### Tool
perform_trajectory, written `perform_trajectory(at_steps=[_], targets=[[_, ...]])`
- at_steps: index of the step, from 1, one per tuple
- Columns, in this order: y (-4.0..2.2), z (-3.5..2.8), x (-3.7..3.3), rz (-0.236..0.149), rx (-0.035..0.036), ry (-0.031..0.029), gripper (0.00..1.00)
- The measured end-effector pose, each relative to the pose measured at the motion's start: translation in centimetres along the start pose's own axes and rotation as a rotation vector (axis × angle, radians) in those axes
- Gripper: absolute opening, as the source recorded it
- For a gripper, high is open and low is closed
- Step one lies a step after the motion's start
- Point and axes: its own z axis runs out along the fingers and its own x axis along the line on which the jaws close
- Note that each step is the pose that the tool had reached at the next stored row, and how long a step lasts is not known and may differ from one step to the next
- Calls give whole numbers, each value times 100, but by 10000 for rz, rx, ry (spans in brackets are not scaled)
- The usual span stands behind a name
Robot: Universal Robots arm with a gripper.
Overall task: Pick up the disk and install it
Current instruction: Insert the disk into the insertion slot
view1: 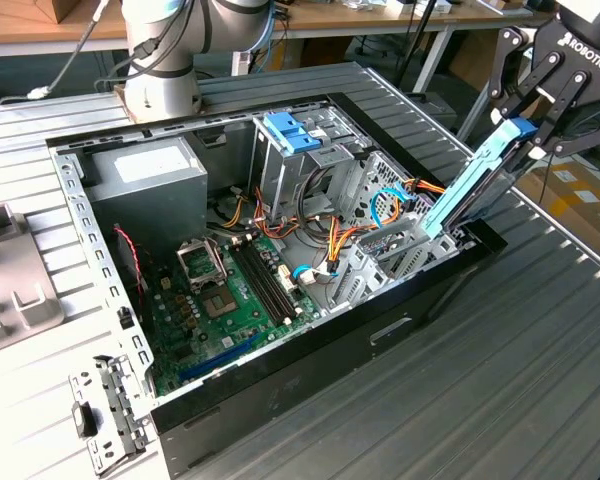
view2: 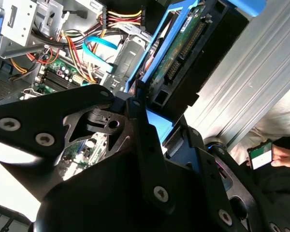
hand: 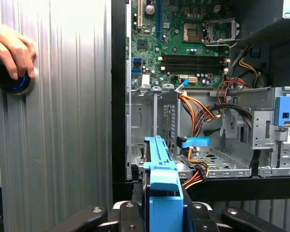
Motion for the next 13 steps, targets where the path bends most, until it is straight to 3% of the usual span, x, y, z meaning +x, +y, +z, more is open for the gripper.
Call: perform_trajectory(at_steps=[5,13], targets=[[168,-10,1,-2,26,-1,37],[285,-17,2,-1,29,-22,37]])
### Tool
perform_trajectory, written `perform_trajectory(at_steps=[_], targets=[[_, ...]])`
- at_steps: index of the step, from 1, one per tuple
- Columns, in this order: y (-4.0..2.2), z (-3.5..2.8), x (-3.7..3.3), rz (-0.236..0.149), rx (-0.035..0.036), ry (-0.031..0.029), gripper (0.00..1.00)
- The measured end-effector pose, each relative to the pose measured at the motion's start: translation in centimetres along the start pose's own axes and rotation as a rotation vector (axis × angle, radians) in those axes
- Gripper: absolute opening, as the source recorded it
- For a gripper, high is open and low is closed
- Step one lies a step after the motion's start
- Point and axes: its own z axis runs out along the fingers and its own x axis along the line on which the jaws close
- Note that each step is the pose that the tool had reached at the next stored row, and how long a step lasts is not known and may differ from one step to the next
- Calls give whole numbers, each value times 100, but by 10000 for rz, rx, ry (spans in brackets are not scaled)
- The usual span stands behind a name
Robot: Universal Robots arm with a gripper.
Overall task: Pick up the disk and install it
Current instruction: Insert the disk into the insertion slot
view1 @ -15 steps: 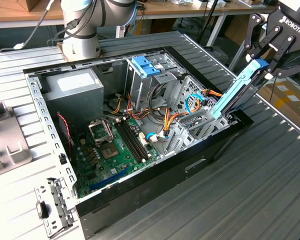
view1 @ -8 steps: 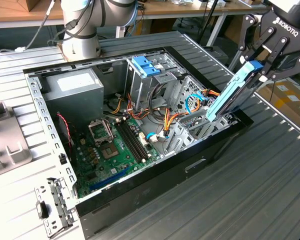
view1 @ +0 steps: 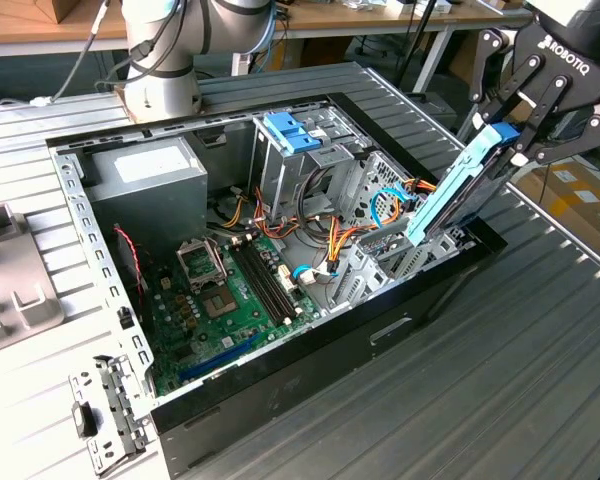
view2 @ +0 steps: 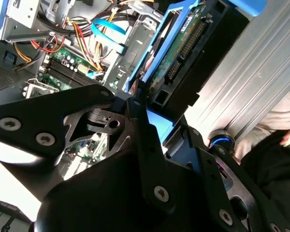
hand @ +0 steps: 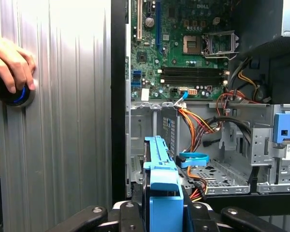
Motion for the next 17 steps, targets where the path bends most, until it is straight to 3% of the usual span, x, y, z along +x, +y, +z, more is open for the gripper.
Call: perform_trajectory(at_steps=[4,10,17], targets=[[77,-2,0,2,0,-38,37],[179,-3,2,2,0,-46,37],[190,4,-9,2,-1,-45,37]])
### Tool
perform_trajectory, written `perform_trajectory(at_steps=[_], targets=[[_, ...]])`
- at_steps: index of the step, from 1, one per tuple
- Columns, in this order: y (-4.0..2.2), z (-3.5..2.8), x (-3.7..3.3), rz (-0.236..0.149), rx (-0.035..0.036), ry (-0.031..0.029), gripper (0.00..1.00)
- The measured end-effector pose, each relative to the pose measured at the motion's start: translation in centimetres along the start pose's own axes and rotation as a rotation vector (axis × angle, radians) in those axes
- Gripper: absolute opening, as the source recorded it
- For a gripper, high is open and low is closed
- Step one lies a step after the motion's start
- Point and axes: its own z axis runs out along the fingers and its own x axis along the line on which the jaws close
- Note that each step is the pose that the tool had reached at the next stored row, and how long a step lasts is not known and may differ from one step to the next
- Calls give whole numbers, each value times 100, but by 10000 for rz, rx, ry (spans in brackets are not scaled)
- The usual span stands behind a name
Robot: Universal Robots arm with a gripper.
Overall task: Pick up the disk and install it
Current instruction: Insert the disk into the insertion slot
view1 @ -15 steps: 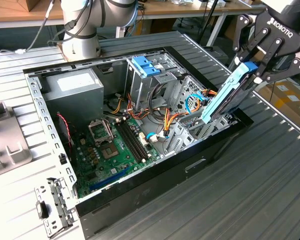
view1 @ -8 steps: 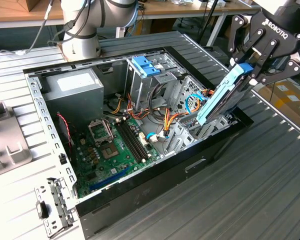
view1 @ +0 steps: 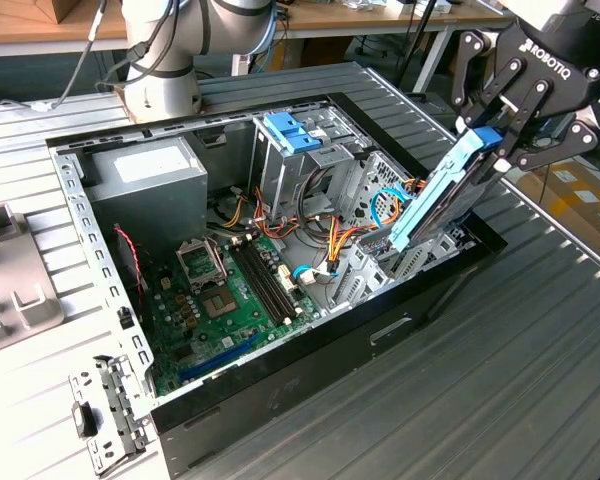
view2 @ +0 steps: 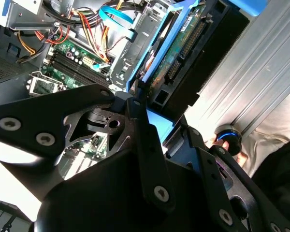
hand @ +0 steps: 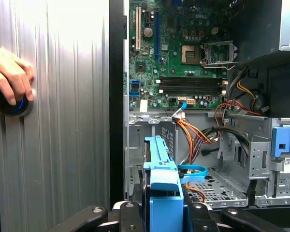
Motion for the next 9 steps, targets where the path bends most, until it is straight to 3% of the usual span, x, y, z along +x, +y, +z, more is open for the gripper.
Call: perform_trajectory(at_steps=[9], targets=[[12,23,-10,0,1,-9,37]])
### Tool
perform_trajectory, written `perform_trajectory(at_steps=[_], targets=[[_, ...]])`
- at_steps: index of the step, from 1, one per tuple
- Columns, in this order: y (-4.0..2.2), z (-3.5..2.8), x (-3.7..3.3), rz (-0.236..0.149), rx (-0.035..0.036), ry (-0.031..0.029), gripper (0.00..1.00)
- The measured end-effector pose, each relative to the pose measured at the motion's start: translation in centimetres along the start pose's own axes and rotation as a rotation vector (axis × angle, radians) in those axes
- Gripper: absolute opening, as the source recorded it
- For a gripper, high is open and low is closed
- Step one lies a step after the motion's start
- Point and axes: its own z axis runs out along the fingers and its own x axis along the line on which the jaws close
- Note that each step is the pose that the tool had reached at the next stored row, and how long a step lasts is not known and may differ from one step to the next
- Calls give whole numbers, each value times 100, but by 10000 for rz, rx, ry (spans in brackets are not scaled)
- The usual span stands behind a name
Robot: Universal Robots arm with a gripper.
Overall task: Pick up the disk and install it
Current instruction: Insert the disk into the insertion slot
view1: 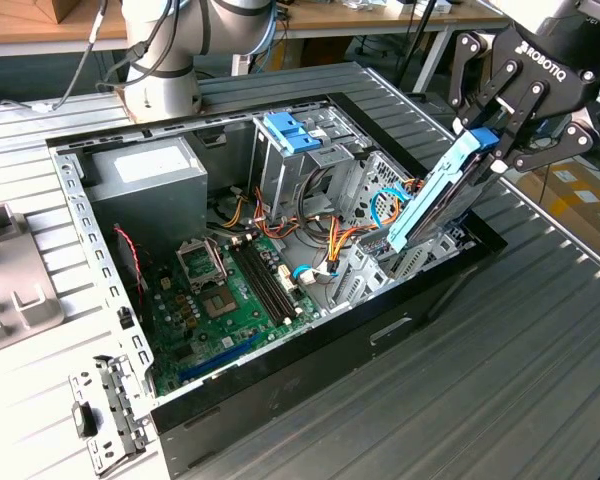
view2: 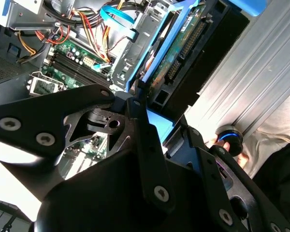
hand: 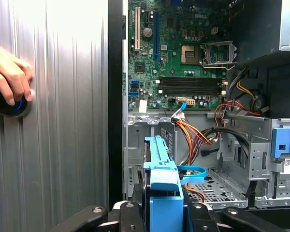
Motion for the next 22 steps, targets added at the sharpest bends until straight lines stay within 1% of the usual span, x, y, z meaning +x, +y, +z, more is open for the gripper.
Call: perform_trajectory(at_steps=[8,10,11,12,13,14,17,18,19,22], targets=[[13,18,-15,0,0,0,37],[14,23,-28,1,0,1,37],[14,26,-38,1,-1,0,37],[14,30,-63,1,-1,0,37],[16,35,-102,1,0,-1,37],[18,36,-120,1,0,0,37],[49,38,-143,1,0,-1,37],[81,42,-144,1,0,-1,37],[96,48,-144,1,0,-3,37],[116,72,-148,0,-1,1,37]])
